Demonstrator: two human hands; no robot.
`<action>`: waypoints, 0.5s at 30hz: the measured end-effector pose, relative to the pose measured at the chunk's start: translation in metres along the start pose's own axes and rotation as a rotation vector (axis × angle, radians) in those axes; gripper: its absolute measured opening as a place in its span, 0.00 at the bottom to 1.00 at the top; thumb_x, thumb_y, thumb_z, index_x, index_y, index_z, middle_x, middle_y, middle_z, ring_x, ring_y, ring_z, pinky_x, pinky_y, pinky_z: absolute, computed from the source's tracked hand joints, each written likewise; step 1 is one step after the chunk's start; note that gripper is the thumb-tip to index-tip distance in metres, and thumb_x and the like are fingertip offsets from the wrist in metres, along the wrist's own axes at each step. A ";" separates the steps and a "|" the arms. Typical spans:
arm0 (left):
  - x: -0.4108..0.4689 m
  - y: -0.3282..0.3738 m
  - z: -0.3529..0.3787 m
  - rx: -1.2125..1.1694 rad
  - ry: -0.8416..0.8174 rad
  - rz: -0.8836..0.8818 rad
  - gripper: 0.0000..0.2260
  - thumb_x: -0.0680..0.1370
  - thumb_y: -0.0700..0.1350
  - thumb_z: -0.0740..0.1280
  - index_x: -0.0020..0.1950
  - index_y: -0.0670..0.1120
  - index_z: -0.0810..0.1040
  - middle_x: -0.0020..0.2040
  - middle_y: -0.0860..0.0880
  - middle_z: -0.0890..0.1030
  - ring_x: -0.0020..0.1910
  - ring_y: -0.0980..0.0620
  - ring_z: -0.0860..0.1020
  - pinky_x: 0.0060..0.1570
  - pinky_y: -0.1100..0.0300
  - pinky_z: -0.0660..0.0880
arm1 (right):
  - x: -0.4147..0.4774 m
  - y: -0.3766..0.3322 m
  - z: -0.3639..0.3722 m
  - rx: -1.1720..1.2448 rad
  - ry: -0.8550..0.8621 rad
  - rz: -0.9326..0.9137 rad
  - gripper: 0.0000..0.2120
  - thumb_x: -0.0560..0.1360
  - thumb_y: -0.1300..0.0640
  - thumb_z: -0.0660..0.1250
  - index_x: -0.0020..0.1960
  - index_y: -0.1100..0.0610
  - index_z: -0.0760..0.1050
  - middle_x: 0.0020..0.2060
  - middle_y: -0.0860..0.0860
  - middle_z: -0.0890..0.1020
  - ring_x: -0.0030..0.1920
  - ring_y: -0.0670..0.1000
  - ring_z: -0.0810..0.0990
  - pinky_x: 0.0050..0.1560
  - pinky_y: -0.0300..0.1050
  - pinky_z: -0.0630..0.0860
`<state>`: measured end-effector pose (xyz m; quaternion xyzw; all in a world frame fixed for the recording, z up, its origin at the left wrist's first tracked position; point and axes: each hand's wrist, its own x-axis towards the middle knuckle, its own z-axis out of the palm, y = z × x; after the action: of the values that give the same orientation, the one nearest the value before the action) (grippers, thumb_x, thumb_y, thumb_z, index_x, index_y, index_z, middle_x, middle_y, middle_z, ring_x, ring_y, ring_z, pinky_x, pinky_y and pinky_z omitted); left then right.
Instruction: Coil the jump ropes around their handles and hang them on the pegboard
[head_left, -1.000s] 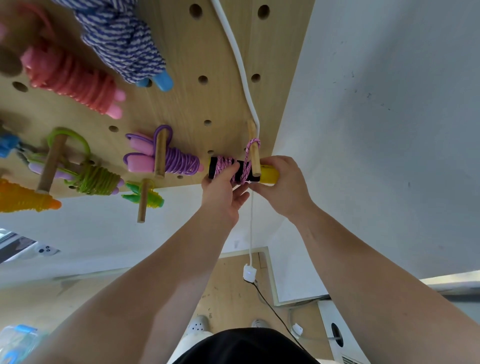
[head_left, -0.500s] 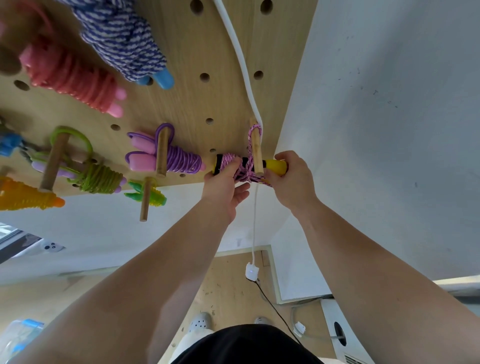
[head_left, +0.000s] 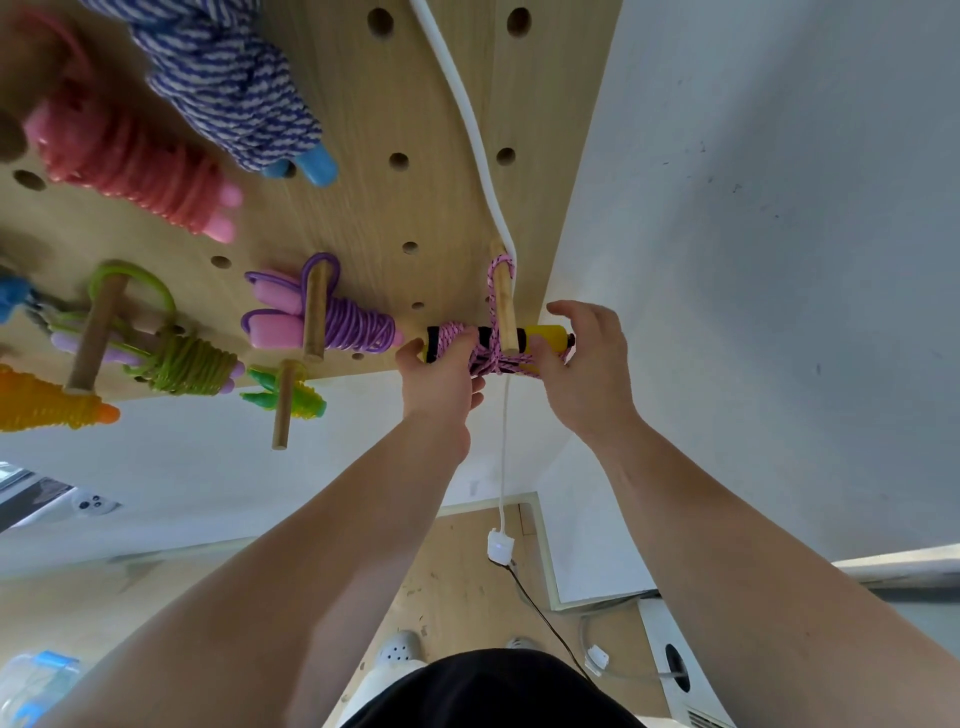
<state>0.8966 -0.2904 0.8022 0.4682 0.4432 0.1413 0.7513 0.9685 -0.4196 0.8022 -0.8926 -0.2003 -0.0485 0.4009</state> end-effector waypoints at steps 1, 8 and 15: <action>-0.001 -0.001 0.000 0.008 -0.002 0.009 0.27 0.77 0.51 0.72 0.72 0.52 0.65 0.52 0.48 0.81 0.50 0.44 0.84 0.53 0.50 0.83 | -0.001 -0.006 -0.004 0.019 0.040 -0.029 0.15 0.79 0.51 0.66 0.65 0.52 0.77 0.62 0.52 0.76 0.62 0.55 0.74 0.62 0.45 0.70; 0.002 -0.004 -0.006 -0.032 0.021 -0.018 0.20 0.80 0.46 0.69 0.69 0.51 0.65 0.54 0.44 0.80 0.51 0.40 0.85 0.47 0.53 0.84 | 0.000 -0.062 -0.033 0.514 -0.258 -0.069 0.16 0.85 0.59 0.56 0.69 0.53 0.76 0.63 0.43 0.76 0.64 0.37 0.74 0.67 0.33 0.70; 0.004 -0.001 -0.003 -0.058 0.016 -0.022 0.19 0.79 0.44 0.68 0.68 0.47 0.67 0.54 0.42 0.81 0.48 0.41 0.86 0.46 0.53 0.84 | 0.014 -0.066 -0.035 0.525 -0.396 0.036 0.19 0.86 0.53 0.53 0.76 0.47 0.68 0.70 0.42 0.72 0.71 0.42 0.70 0.76 0.49 0.66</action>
<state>0.8960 -0.2868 0.7991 0.4400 0.4503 0.1495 0.7624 0.9573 -0.4016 0.8751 -0.7542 -0.2643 0.1864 0.5715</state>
